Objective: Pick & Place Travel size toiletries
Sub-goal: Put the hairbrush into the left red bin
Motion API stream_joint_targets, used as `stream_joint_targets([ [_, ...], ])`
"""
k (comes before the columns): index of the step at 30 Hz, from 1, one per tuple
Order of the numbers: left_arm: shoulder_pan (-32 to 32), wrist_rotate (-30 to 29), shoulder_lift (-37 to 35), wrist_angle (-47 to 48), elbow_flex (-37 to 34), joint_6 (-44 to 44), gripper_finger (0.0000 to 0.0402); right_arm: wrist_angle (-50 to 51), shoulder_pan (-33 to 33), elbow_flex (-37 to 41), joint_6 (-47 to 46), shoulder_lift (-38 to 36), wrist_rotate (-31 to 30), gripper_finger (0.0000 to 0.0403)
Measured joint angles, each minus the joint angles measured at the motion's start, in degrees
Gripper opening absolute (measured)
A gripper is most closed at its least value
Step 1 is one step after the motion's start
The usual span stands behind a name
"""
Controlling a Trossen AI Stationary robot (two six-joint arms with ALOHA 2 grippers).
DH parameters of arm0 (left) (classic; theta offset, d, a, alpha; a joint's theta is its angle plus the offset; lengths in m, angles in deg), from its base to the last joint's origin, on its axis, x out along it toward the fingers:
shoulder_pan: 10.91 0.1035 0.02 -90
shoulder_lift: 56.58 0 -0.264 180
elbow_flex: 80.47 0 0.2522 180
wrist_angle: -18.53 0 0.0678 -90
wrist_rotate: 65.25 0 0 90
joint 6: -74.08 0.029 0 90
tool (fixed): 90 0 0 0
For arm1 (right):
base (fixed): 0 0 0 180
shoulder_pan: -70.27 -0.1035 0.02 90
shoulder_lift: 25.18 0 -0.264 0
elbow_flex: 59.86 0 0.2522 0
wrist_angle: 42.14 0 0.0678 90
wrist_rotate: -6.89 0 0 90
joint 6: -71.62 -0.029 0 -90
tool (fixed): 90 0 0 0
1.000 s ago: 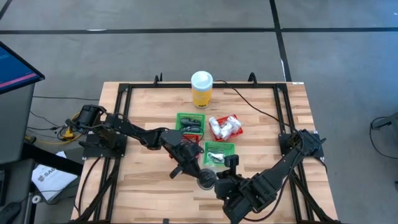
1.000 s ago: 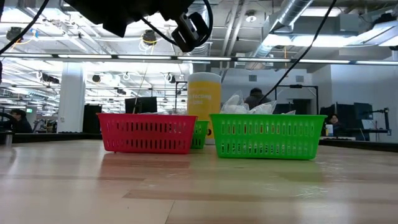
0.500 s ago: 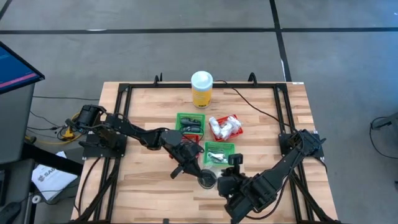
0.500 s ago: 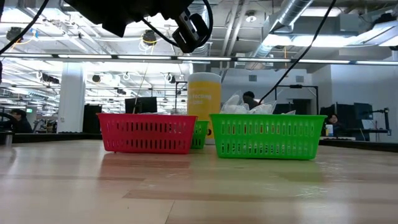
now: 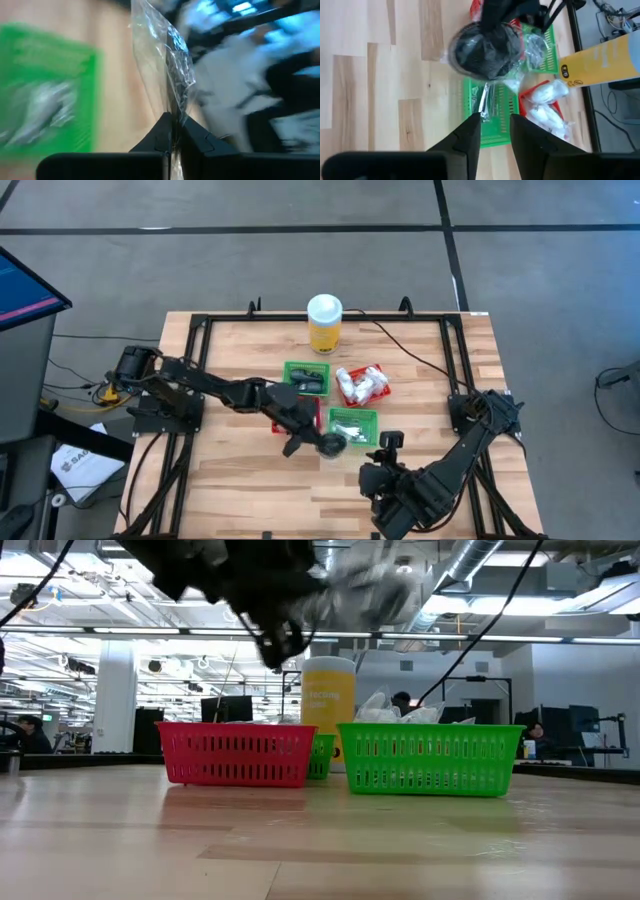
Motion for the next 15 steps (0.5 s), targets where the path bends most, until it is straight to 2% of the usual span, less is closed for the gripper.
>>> stream_joint_targets([
  [8, -1.48, -24.42, -13.38, 25.26, -0.03, 2.45, 0.0004, -0.02, -0.50, 0.00, -3.58, 0.00, -0.14, 0.0086],
  [15, -4.12, -40.85, -22.21, 43.18, -0.01, -1.31, 0.0003, -0.01, -0.48, 0.00, -5.52, 0.18, 0.01, 0.0086],
])
